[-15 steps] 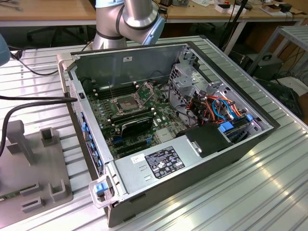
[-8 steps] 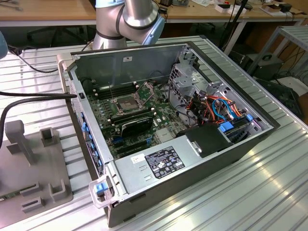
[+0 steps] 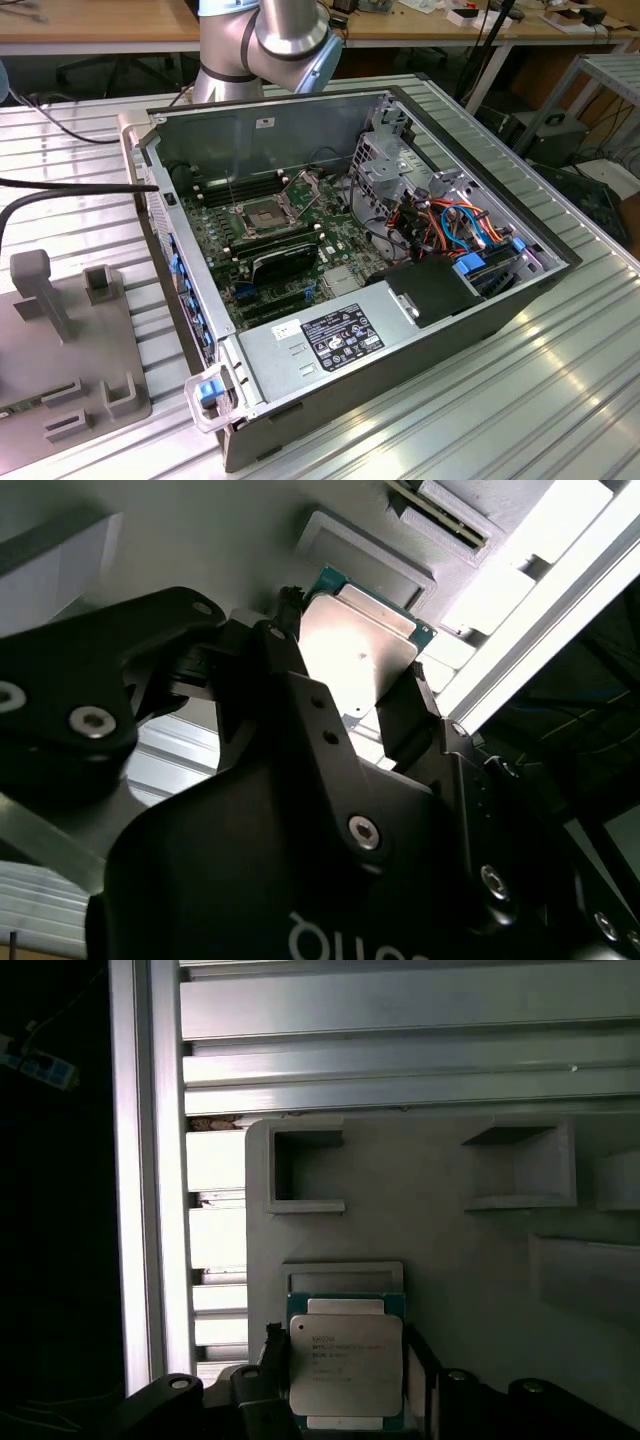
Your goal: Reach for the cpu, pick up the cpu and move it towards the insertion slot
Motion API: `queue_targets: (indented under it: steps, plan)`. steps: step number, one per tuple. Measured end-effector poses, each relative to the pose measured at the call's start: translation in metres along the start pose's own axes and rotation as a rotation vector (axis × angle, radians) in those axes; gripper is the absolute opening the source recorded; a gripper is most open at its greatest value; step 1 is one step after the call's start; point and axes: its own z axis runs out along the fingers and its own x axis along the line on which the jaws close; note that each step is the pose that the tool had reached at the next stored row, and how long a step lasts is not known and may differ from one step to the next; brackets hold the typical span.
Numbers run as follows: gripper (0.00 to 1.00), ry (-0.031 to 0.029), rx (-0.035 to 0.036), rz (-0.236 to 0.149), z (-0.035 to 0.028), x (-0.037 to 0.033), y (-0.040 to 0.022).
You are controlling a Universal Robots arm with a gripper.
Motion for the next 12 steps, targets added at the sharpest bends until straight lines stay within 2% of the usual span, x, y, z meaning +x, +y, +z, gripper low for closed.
queue_targets:
  steps: [7,12]
  plan:
    - [0.55,0.0001,0.0001,0.0,-0.0118,0.0001,0.0005]
    - [0.55,0.0,0.0,0.0,-0.0239,0.0002,0.0011]
